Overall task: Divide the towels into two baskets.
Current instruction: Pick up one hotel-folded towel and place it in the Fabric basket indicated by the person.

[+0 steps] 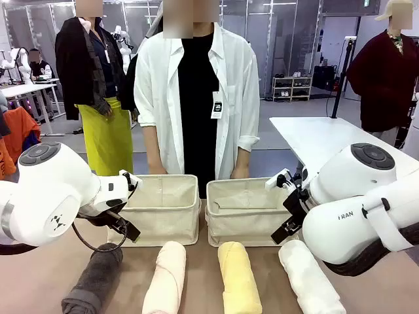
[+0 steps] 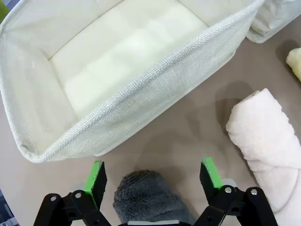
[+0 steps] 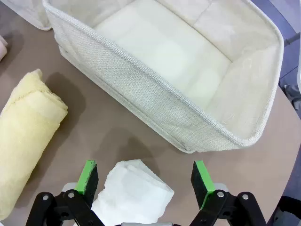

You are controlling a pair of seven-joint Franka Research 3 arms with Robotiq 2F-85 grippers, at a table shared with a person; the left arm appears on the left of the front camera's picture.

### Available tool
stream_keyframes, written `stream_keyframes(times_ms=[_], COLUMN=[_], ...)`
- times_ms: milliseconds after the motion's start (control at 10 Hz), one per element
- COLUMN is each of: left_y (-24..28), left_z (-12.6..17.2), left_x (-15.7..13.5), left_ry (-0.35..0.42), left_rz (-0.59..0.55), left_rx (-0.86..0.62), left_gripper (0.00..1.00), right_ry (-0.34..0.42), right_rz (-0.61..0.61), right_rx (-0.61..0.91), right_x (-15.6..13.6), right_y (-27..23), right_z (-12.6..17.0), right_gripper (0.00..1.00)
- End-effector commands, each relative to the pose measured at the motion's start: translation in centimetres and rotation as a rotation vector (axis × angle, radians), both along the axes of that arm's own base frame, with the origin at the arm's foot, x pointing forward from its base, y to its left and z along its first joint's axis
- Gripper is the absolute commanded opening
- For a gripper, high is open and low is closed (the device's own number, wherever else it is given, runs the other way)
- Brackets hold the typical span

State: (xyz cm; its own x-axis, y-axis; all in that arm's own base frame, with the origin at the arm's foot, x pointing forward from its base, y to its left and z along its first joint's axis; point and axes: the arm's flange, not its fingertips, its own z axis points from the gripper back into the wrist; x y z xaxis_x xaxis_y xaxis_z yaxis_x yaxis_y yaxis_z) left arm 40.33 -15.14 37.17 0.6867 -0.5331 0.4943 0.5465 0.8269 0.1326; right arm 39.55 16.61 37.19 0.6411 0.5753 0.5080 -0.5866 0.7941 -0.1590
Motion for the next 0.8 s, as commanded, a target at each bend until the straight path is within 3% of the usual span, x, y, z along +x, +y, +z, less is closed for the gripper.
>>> stream_keyframes(times_ms=[0, 700], left_y=[-0.02, -0.02], left_z=[0.0, 0.0], left_x=[-0.01, -0.01], left_ry=[0.0, 0.0], left_rz=[0.0, 0.0], left_rx=[0.0, 0.0], left_gripper=[1.0, 1.0], right_ry=[0.0, 0.0], right_rz=[0.0, 0.0], right_rx=[0.0, 0.0], right_x=[0.0, 0.0], right_y=[0.0, 0.0], right_z=[0.0, 0.0], right_gripper=[1.0, 1.0])
